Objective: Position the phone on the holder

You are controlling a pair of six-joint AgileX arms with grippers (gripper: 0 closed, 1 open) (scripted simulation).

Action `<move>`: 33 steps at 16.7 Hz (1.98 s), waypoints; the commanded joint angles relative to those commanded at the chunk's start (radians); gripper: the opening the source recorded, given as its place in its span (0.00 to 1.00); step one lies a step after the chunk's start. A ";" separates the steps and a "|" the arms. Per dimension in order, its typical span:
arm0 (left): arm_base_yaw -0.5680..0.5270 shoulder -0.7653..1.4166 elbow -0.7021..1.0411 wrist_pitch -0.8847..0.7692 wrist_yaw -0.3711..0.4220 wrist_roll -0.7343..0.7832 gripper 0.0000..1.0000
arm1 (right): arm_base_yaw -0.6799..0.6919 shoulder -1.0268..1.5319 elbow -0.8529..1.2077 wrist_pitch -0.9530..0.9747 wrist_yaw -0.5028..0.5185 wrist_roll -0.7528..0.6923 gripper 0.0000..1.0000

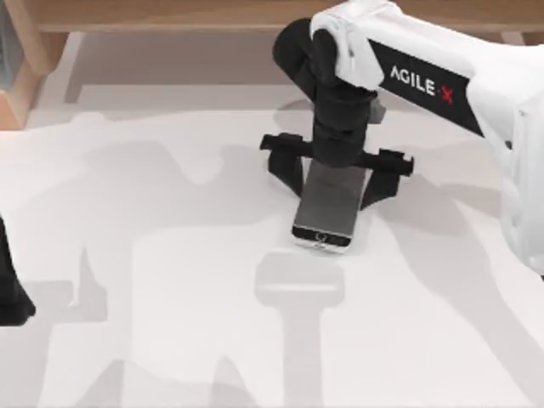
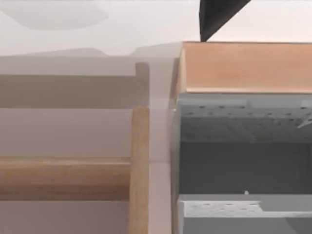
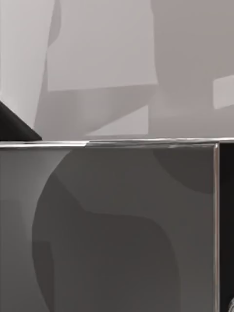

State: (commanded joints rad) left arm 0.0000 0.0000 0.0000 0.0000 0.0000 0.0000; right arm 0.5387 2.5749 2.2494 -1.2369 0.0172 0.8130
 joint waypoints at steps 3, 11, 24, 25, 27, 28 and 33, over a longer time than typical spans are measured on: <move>0.000 0.000 0.000 0.000 0.000 0.000 1.00 | 0.000 -0.004 0.026 -0.031 0.000 0.000 0.00; 0.000 0.000 0.000 0.000 0.000 0.000 1.00 | -0.012 -0.026 0.036 -0.032 0.006 -0.003 0.00; 0.000 0.000 0.000 0.000 0.000 0.000 1.00 | -0.195 -0.652 -0.342 0.254 0.045 -0.207 0.00; 0.000 0.000 0.000 0.000 0.000 0.000 1.00 | -0.208 -0.691 -0.373 0.279 0.046 -0.224 0.00; 0.000 0.000 0.000 0.000 0.000 0.000 1.00 | -0.235 -0.767 -0.440 0.333 0.046 -0.260 0.00; 0.000 0.000 0.000 0.000 0.000 0.000 1.00 | -0.249 -0.809 -0.477 0.361 0.046 -0.278 0.00; 0.000 0.000 0.000 0.000 0.000 0.000 1.00 | -0.317 -0.996 -0.666 0.503 0.042 -0.371 0.00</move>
State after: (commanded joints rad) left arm 0.0000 0.0000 0.0000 0.0000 0.0000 0.0000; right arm 0.2218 1.5787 1.5837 -0.7335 0.0589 0.4419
